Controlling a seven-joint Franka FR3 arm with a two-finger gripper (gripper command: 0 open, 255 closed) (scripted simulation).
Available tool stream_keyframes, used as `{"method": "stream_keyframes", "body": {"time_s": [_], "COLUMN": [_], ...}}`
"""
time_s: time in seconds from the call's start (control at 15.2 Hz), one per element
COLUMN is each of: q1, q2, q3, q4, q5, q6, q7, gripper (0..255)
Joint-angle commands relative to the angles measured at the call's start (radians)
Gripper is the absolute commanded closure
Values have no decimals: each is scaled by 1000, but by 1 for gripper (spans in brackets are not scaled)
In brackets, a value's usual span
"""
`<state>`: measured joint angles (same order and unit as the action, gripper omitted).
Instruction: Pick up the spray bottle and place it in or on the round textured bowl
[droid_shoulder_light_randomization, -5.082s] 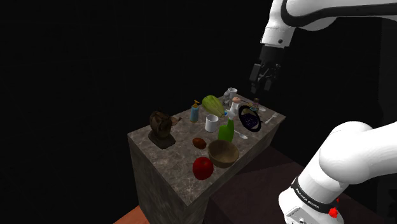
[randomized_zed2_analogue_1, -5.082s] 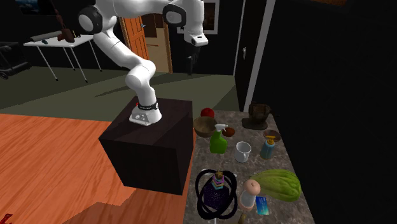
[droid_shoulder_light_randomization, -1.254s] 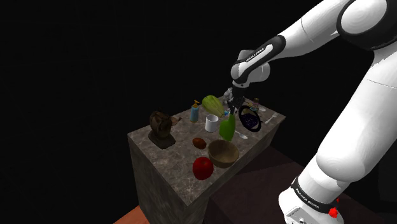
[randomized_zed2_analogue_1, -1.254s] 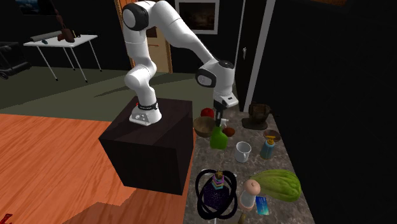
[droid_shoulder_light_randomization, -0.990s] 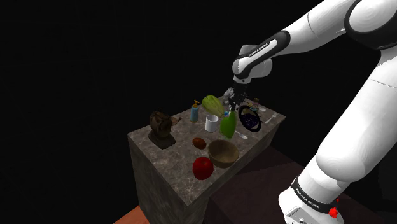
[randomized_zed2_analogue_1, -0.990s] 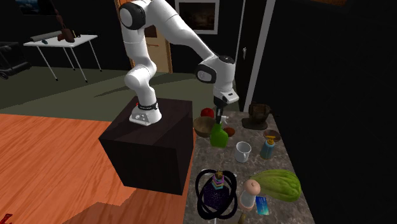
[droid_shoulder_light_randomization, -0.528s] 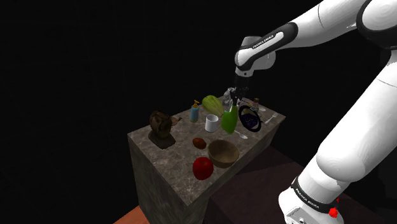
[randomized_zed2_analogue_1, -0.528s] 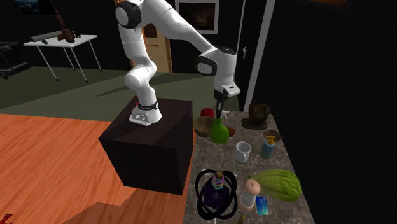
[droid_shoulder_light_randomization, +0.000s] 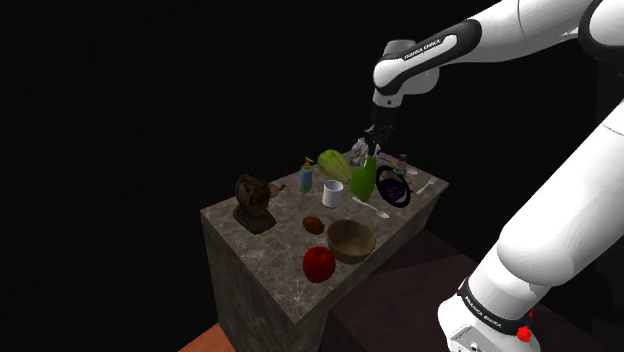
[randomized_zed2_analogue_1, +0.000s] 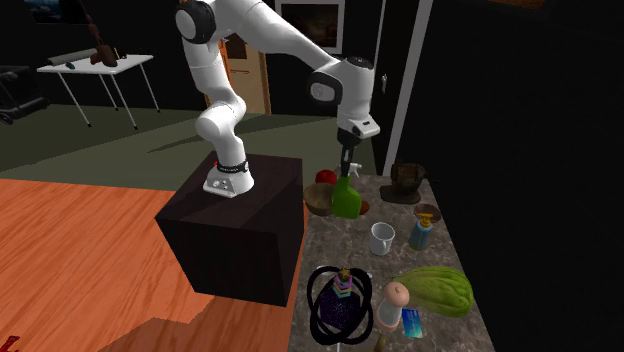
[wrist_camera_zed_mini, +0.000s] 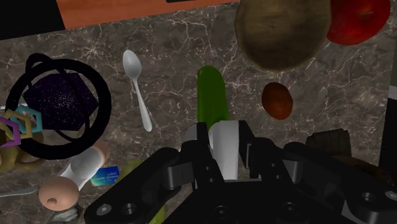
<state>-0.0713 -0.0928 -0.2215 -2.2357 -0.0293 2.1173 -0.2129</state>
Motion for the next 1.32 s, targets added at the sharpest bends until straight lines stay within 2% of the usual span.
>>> {"method": "stream_keyframes", "body": {"time_s": [0.0,0.26,0.73,1.25], "q1": [0,0,44,101], "q2": [-11,-29,-238,-435], "q3": [1,2,85,200], "q4": [17,45,-54,-92], "q5": [-2,-6,-19,22], "q6": [-28,-74,-185,-346], "q7": [1,4,137,288], "gripper": [255,255,255,255]}}
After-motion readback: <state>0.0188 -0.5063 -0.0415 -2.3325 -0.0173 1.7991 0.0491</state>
